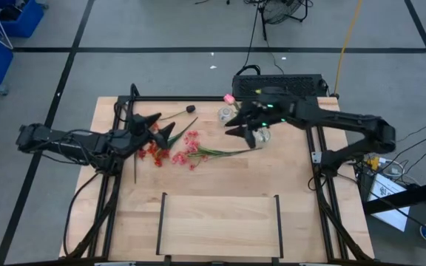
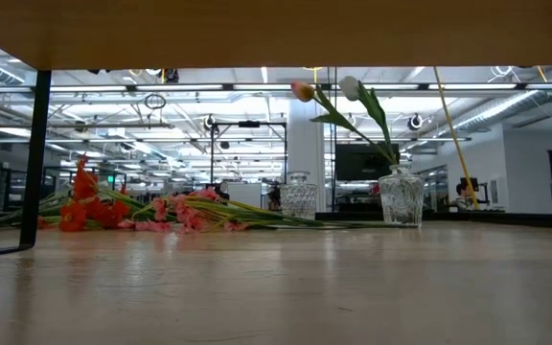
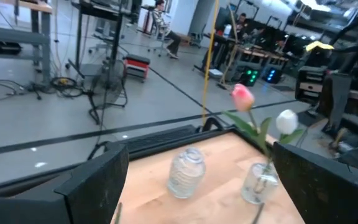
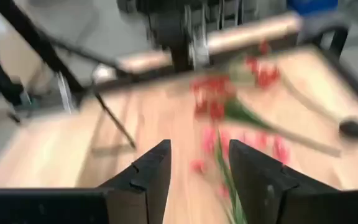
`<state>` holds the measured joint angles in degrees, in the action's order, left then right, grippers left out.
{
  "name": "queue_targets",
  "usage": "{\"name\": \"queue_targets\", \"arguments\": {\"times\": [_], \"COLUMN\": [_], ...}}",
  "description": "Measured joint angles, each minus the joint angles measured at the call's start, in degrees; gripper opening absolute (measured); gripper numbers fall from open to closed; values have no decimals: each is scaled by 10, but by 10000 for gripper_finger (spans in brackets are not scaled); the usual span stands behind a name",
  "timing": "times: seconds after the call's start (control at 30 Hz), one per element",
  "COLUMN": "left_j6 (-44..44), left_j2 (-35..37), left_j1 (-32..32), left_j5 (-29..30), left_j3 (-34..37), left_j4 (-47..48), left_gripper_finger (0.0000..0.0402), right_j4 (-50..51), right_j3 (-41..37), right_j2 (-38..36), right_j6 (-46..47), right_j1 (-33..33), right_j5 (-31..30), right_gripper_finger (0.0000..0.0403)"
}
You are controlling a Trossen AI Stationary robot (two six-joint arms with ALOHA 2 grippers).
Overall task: Pick and place flowers into a vace then onto a shelf
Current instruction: Put the pink flowers into the right transparent vase
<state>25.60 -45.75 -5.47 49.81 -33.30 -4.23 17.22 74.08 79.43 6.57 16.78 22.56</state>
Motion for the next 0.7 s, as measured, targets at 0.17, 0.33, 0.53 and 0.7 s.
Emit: {"name": "queue_targets", "arguments": {"times": [0.17,0.33,0.53,0.7], "left_j6": [16,13,21,18], "left_j2": [0,0,0,0], "left_j1": [20,26,26,26], "left_j5": [-8,-9,-11,-12], "left_j3": [0,0,0,0], "left_j4": [15,22,28,28], "left_gripper_finger": [399,399,399,399], "right_j4": [105,191,260,315], "right_j3": [99,181,230,231], "right_j2": [101,189,271,307], "right_j6": [-20,-93,-151,-171], "right_j1": [-4,-19,-30,-30], "right_j5": [2,-1,-5,-46], "right_gripper_finger": [165,178,198,202]}}
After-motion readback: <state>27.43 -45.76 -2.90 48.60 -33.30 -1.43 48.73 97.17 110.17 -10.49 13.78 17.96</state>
